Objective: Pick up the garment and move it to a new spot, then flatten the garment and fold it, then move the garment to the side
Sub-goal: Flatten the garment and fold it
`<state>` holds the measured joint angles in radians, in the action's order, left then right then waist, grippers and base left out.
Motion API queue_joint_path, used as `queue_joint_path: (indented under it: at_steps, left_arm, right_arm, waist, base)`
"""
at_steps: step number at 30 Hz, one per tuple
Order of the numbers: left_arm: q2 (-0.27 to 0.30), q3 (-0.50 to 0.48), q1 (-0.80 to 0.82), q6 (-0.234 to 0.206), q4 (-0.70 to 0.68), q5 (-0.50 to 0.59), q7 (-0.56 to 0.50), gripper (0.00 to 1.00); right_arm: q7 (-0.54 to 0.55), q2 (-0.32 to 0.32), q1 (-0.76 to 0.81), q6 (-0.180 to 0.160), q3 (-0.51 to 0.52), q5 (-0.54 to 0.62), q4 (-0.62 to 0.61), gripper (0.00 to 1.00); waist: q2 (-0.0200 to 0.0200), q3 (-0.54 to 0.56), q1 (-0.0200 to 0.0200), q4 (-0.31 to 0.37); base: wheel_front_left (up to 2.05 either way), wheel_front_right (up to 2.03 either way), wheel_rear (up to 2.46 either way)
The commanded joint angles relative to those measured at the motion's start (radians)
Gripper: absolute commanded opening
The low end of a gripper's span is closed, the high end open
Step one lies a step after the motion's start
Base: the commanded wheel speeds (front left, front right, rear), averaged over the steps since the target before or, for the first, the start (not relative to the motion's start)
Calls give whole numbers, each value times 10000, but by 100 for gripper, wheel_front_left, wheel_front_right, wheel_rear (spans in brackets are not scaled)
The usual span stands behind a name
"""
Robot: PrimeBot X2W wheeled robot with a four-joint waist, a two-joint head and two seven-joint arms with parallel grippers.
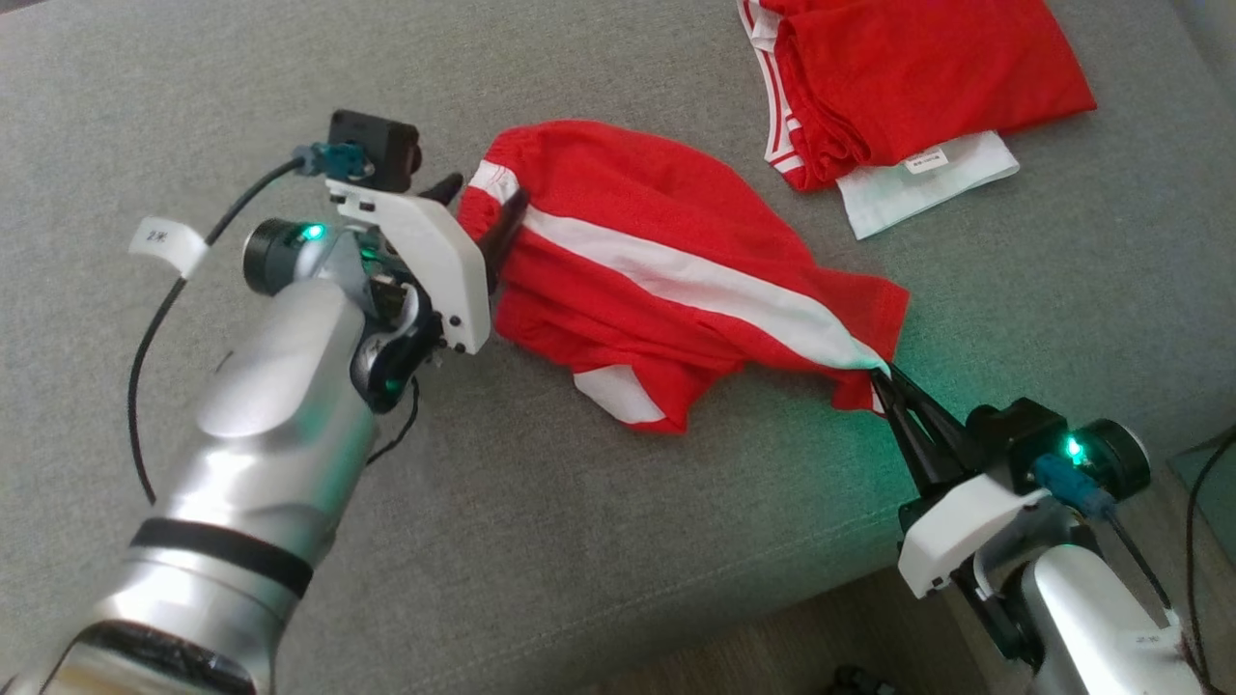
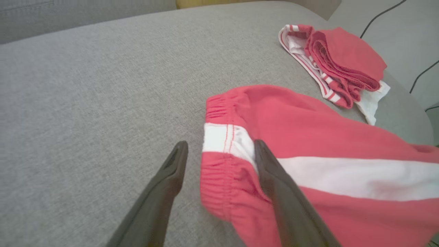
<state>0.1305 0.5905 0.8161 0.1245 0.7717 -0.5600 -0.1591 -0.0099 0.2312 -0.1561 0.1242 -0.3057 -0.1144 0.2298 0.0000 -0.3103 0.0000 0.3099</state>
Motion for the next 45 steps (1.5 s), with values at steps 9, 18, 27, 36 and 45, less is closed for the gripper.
queue_joint_path:
  at_steps: [9, 18, 27, 36, 45]
  left_arm:
    - [200, -63, 954, 61, 243, -121, 483, 85]
    - [159, 224, 1081, 61, 654, -279, 514, 100]
    - [124, 726, 1134, 61, 803, -658, 411, 100]
    - [206, 1008, 1220, 61, 832, -1060, 663, 0]
    - [127, 1181, 1305, 61, 866, -1018, 1429, 0]
  right_arm:
    - [-68, 52, -216, 65, -78, 59, -155, 0]
    - [-75, 1, -273, 65, -109, 52, -162, 0]
    - [-103, -55, -285, 65, -97, 47, -104, 0]
    - [-136, -62, -253, 65, -42, 62, -49, 0]
    - [-325, 181, -582, 65, 155, -75, -318, 0]
  waist:
    - [0, 28, 0, -62]
    - [0, 13, 0, -46]
    - [0, 22, 0, 0]
    - [0, 94, 0, -79]
    - [0, 552, 0, -634]
  base:
    - [0, 0, 0]
    - [0, 0, 0]
    - [0, 0, 0]
    - [0, 0, 0]
    - [0, 0, 0]
